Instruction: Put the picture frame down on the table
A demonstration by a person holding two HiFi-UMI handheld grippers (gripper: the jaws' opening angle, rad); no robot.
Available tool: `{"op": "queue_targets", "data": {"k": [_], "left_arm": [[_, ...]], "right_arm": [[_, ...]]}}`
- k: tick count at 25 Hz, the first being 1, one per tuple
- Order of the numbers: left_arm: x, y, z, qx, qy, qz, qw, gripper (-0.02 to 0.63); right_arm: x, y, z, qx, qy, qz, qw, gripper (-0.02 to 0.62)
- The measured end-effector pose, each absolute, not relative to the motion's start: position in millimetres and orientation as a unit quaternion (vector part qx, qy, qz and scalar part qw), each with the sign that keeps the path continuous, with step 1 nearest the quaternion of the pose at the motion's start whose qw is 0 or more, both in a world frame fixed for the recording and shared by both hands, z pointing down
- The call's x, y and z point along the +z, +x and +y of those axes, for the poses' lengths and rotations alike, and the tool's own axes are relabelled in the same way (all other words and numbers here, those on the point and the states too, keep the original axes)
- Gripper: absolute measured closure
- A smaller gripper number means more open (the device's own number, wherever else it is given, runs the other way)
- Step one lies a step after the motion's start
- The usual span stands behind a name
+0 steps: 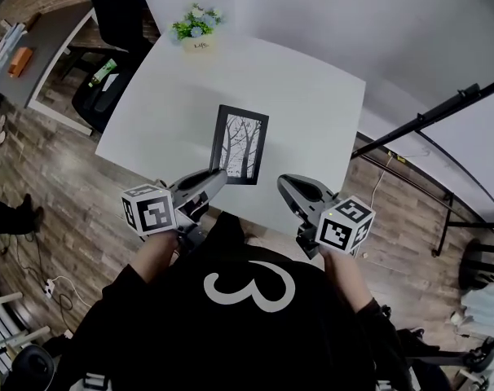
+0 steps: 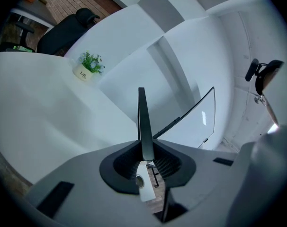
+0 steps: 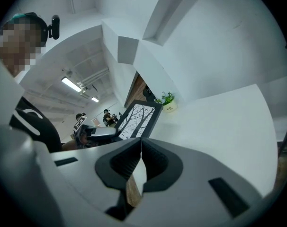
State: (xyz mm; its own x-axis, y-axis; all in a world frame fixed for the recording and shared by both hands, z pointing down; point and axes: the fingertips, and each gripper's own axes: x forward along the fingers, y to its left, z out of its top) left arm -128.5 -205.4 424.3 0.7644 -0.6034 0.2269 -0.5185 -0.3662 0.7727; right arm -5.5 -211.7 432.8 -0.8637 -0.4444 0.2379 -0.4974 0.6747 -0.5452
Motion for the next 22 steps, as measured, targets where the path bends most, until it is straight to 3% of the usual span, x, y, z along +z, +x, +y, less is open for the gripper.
{"op": "queue_targets", "data": {"k": [22], "left_arm": [[511.4, -133.1, -268.9, 0.054, 0.793, -0.317, 0.518, 0.525]], "right_arm": [[475.9, 1.3, -272.6, 0.365, 0.306, -0.878, 0.047, 0.572]]}}
